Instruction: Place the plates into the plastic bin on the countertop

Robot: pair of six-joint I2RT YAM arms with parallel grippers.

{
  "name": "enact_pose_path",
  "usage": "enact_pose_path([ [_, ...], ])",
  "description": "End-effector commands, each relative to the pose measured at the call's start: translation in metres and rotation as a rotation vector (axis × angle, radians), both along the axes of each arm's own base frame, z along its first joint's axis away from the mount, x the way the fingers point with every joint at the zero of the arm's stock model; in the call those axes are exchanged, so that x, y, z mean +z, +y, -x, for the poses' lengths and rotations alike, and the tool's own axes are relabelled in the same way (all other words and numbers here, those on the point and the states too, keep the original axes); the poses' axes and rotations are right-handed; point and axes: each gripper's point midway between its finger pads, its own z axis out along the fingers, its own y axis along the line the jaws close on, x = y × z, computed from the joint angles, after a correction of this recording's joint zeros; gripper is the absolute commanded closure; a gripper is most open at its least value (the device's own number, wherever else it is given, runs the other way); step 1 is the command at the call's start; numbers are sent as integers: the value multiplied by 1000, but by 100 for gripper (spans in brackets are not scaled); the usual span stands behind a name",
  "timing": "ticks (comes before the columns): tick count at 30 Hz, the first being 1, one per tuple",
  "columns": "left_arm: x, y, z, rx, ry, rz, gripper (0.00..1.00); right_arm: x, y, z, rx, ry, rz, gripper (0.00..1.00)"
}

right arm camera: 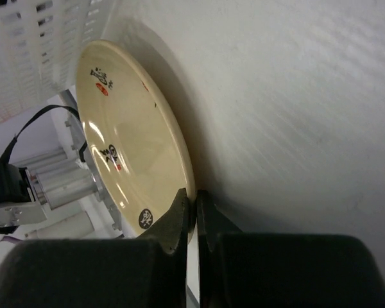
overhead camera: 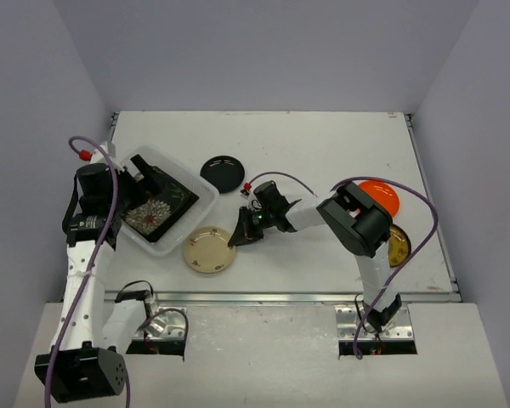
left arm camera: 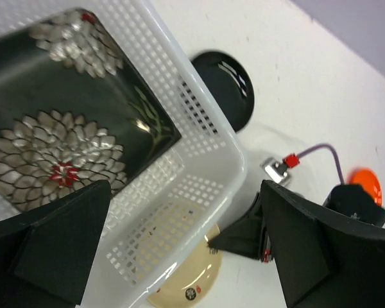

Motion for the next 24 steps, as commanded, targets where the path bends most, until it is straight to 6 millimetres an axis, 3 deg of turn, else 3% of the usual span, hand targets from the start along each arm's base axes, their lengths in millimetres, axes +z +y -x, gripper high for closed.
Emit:
enact_pose_path([
  [1,-22,-65,8,-314,69,-1,0,-26,-52,18,-58,-46,163,100],
  [3,-31,-90,16,-408,93,15,0,8,-66,14,-78,-130,125,100],
  [6,-40,-131,31,-578,114,43,0,41,-104,19,-105,-198,91,100],
  [9,-48,-160,45,-710,139,75,1,78,-125,23,-89,-233,-26,100],
  [12,-51,-184,52,-814,147,109,6,109,-133,21,-78,-234,-157,100],
  [16,-65,-216,62,-910,202,131,15,144,-131,17,-60,-259,-257,100],
  [17,-67,-223,60,-920,198,126,21,149,-130,16,-54,-263,-272,100],
  [18,-71,-229,61,-926,217,122,37,155,-128,15,-54,-269,-282,100],
  [22,-74,-227,41,-834,213,77,82,163,-128,13,-70,-291,-298,100],
  [24,-73,-228,35,-816,215,77,98,164,-128,12,-82,-294,-303,100],
])
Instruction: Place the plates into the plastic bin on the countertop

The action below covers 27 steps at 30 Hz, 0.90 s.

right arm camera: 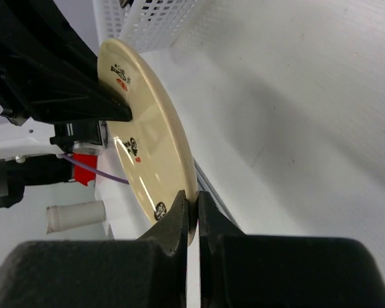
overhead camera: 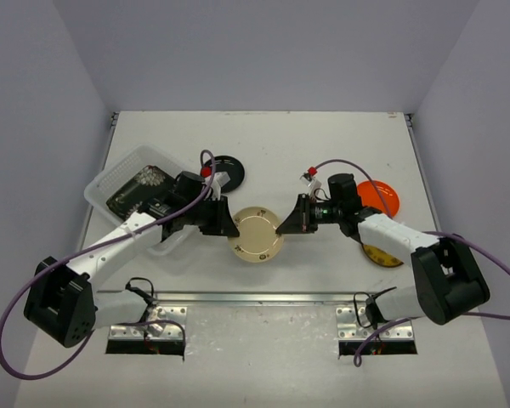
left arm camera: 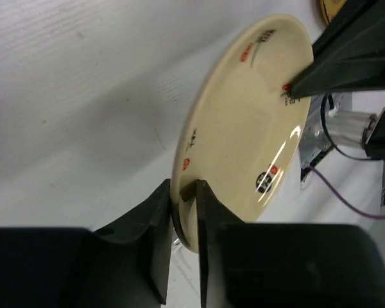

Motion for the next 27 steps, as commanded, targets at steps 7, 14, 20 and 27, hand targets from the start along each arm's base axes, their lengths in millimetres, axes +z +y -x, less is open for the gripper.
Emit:
enact_pose_path([
  [7,61,74,-98,565,-179,-94,100,12,-13,-29,-133,-64,30,1],
  [14,90,250,-97,1282,-258,64,100,-29,-31,-20,-182,-9,148,1],
  [20,37,292,-89,1451,-125,13,100,-50,-40,-28,-235,12,221,1],
  [27,3,307,-89,1490,-80,-47,63,-60,-26,-90,-290,26,249,1],
])
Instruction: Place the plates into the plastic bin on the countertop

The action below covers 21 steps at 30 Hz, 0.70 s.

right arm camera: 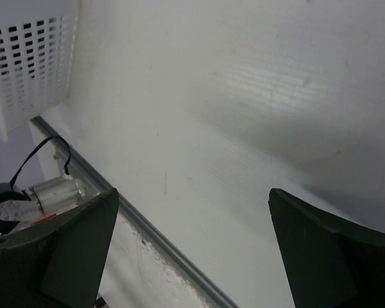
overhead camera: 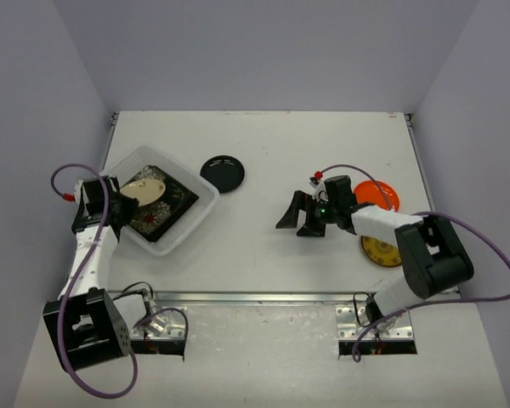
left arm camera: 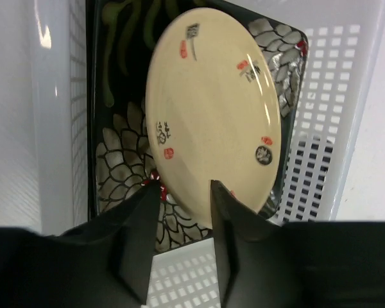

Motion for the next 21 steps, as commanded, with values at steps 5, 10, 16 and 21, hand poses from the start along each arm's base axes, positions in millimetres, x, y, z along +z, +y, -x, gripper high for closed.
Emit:
enact_pose_path([
  [5,13,10,-13,-6,-37,-34,0,-12,36,-98,-21,-74,-46,1],
  [10,18,-2,-2,-127,24,-56,0,-49,74,-147,-14,31,-82,1],
  [16,66,-33,10,-368,-119,-142,0,-93,105,-194,-60,94,26,19],
  [21,81,-60,25,-504,-189,-187,0,-120,117,-210,-112,158,45,66],
])
